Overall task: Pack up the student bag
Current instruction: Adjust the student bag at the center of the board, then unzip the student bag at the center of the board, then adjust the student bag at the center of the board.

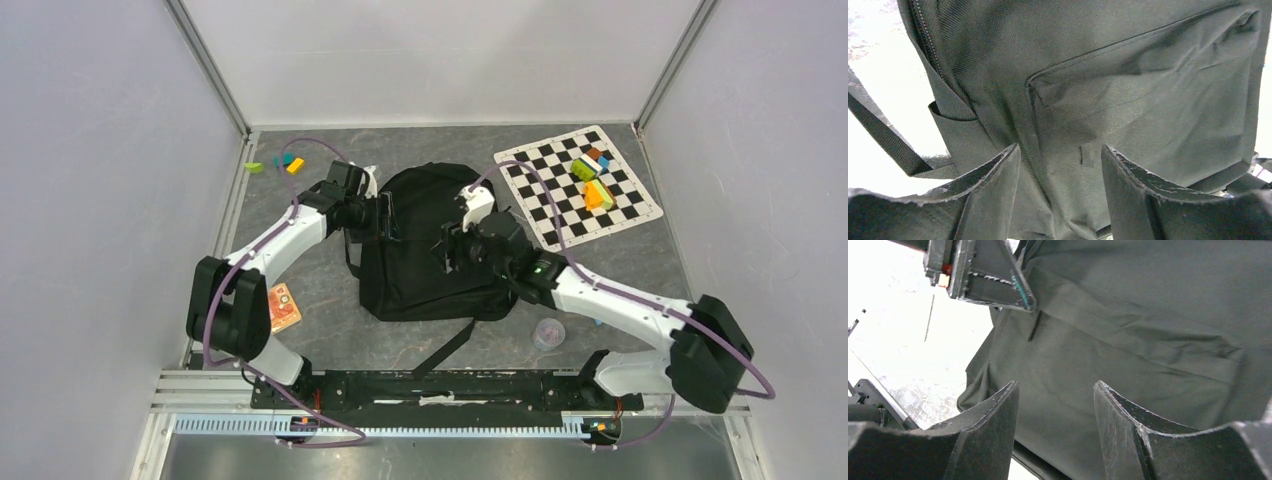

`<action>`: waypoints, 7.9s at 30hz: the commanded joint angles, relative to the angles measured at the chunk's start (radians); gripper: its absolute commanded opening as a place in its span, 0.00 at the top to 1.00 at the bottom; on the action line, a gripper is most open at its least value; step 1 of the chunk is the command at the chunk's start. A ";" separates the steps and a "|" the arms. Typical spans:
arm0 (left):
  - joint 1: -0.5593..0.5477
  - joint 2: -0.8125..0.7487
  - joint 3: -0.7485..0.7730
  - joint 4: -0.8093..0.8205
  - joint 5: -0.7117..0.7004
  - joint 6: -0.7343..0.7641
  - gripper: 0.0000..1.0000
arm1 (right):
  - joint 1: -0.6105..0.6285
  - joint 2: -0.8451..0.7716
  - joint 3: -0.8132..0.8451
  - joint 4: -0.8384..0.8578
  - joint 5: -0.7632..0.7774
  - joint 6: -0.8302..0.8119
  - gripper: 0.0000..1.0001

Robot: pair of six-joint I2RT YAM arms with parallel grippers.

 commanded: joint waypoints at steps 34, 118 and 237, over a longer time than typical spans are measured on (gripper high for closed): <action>0.013 0.028 -0.021 0.119 0.083 0.024 0.98 | 0.193 0.650 0.348 0.227 0.335 0.024 0.77; -0.243 -0.299 -0.161 0.155 -0.277 0.130 0.07 | -0.092 0.408 0.319 0.051 0.258 -0.709 1.00; -0.177 -0.037 -0.088 0.474 -0.386 0.110 0.17 | -0.022 -0.085 -0.101 -0.247 0.457 -0.090 1.00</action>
